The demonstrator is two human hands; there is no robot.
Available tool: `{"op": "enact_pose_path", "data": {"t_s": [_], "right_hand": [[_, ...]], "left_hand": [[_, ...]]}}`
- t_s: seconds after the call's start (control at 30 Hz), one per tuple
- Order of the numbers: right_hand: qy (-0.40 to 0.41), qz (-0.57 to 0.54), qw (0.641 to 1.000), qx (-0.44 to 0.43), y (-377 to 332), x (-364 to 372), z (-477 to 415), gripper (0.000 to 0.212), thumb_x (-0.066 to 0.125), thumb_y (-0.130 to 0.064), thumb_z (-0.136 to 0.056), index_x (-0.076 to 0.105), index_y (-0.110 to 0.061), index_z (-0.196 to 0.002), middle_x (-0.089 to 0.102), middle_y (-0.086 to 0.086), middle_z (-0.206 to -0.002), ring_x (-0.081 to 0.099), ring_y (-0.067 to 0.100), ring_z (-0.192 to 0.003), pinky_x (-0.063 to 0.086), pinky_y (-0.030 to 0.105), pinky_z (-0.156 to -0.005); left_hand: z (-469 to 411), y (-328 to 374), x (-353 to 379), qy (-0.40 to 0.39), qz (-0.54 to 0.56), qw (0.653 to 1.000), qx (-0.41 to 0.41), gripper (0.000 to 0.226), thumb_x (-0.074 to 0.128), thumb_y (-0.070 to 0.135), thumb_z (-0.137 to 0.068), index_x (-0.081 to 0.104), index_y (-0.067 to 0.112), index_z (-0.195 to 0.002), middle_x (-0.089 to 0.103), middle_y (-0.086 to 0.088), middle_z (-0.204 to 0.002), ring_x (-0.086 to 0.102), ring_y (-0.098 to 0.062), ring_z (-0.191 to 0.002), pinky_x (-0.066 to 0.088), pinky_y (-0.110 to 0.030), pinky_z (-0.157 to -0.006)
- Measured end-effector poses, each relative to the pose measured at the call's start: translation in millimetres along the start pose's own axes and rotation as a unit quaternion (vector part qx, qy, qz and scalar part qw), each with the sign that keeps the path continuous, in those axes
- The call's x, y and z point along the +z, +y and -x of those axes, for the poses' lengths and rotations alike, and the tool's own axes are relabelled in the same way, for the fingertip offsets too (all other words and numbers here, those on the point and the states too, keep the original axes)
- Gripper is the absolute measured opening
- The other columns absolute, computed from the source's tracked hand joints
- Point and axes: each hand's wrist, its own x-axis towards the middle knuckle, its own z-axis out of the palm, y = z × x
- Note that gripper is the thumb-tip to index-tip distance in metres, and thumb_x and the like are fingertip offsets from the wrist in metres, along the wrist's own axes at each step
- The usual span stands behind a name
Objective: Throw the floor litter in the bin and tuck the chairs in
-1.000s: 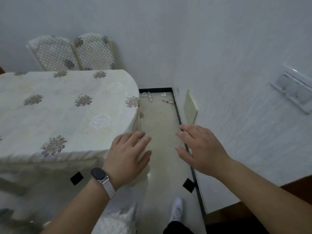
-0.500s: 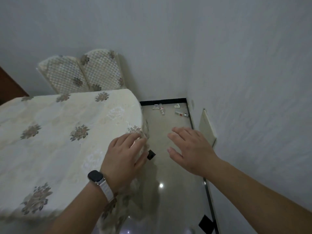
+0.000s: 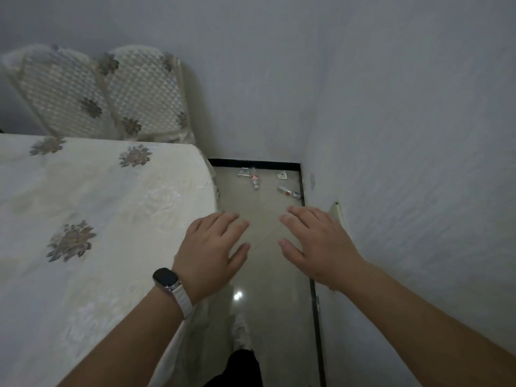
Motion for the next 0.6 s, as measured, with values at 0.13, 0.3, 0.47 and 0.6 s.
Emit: {"op": "enact_pose_path", "data": {"t_s": [0.13,0.3,0.47,0.6], "right_hand": [[-0.007,0.029,1.000,0.000,39,7,-70,0.048,0.044,-0.046,-0.091,0.063,-0.014,-0.120,0.062,0.008,-0.126,0.056,0.028,-0.114,0.048,0.042,-0.089],[0.014,0.051,0.999,0.002,70,8,-157,0.047,0.044,-0.045,-0.092,0.064,-0.013,-0.121,0.061,0.007,-0.127,0.058,0.028,-0.112,0.048,0.041,-0.089],[-0.014,0.047,0.999,0.017,106,25,-224,0.049,0.040,-0.048,-0.094,0.061,-0.017,-0.126,0.058,0.004,-0.131,0.054,0.025,-0.118,0.044,0.040,-0.093],[-0.017,0.042,0.999,0.008,147,45,-277,0.047,0.042,-0.047,-0.093,0.063,-0.016,-0.123,0.060,0.006,-0.129,0.055,0.027,-0.117,0.046,0.041,-0.092]], "left_hand": [[-77,-37,29,-0.001,0.028,1.000,-0.002,0.042,0.045,0.044,-0.090,0.064,0.020,-0.118,0.065,-0.003,-0.121,0.060,-0.026,-0.108,0.045,-0.041,-0.091],[-170,-83,46,0.036,0.048,0.998,0.035,0.040,0.048,0.042,-0.089,0.065,0.019,-0.116,0.065,-0.004,-0.119,0.060,-0.025,-0.104,0.044,-0.038,-0.087],[-239,-121,70,0.016,0.055,0.997,0.048,0.039,0.050,0.042,-0.089,0.064,0.019,-0.117,0.064,-0.004,-0.121,0.059,-0.026,-0.106,0.046,-0.040,-0.088],[-289,-144,96,0.015,0.051,0.998,0.043,0.039,0.049,0.042,-0.090,0.064,0.019,-0.117,0.064,-0.003,-0.120,0.058,-0.024,-0.106,0.045,-0.039,-0.087]]}}
